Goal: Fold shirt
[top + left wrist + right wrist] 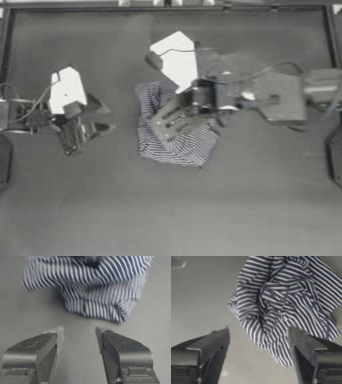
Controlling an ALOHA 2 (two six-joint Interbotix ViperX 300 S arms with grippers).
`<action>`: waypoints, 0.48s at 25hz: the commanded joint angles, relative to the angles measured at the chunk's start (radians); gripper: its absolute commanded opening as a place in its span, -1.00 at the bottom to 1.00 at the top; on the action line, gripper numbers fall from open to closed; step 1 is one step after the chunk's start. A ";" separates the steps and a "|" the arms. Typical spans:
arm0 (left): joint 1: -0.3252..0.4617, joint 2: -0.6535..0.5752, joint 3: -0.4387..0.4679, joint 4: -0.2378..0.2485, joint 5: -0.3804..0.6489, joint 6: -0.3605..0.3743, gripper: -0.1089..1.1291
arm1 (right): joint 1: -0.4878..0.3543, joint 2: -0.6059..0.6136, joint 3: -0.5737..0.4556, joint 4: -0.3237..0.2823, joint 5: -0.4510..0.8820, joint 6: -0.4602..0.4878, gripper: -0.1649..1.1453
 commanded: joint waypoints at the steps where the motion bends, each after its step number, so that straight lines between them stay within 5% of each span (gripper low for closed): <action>1: -0.008 -0.014 -0.098 0.003 0.081 0.006 0.49 | 0.000 -0.104 0.058 -0.018 -0.057 0.018 0.68; 12: -0.017 0.091 -0.311 0.005 0.126 0.058 0.50 | 0.000 -0.307 0.313 -0.067 -0.265 0.000 0.68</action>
